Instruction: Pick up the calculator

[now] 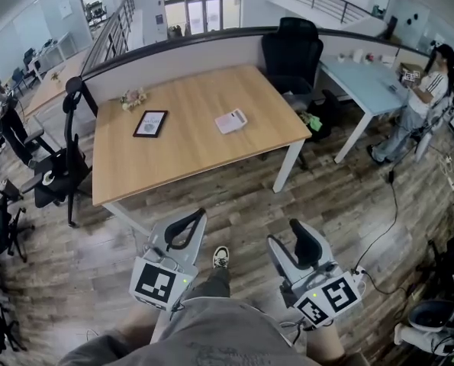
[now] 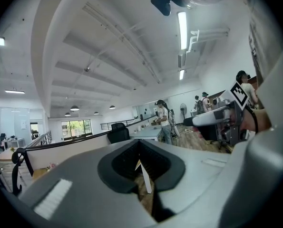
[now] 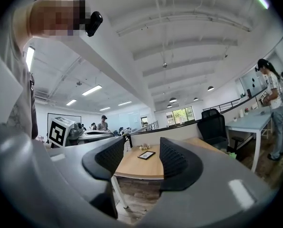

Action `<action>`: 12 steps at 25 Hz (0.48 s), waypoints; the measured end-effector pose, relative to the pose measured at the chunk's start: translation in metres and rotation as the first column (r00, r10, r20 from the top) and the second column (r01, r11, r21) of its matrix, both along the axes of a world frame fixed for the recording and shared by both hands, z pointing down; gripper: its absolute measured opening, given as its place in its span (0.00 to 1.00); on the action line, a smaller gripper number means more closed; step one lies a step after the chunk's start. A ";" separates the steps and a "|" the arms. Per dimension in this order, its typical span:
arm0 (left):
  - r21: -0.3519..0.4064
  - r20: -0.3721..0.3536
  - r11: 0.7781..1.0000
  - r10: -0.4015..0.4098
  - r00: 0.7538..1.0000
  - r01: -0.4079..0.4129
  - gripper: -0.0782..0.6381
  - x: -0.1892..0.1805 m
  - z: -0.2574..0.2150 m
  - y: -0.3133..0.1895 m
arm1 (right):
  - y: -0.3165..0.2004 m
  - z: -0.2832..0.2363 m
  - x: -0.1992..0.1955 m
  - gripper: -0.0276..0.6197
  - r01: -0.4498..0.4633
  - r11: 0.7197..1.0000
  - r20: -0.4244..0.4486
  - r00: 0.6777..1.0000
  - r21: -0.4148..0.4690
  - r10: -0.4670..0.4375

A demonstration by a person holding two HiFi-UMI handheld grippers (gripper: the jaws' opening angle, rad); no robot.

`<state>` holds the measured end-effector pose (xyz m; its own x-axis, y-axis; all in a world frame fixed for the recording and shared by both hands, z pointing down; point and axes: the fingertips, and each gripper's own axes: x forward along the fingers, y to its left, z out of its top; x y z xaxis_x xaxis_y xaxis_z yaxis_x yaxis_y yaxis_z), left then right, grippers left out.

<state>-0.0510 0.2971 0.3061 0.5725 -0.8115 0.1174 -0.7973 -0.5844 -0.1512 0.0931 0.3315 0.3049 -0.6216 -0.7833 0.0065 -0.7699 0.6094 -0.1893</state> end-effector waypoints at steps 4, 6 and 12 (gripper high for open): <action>-0.026 0.011 1.000 0.008 1.000 -0.008 0.11 -0.006 0.006 -0.049 | -0.050 0.013 -0.006 0.38 -0.014 0.999 -0.008 1.000 -0.051 0.014; -0.025 0.027 0.999 0.023 0.999 -0.022 0.11 -0.009 0.009 -0.076 | -0.079 0.021 -0.009 0.38 -0.028 0.996 -0.021 0.999 -0.083 0.027; -0.052 0.045 0.997 0.060 0.997 -0.058 0.11 -0.022 0.018 -0.154 | -0.157 0.041 -0.019 0.38 -0.058 0.983 -0.040 0.998 -0.171 0.052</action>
<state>-0.0727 0.1427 0.3243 0.6121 -0.7688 0.1854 -0.7539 -0.6380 -0.1566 0.0739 0.1741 0.3455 -0.5743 -0.8017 0.1654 -0.8096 0.5263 -0.2601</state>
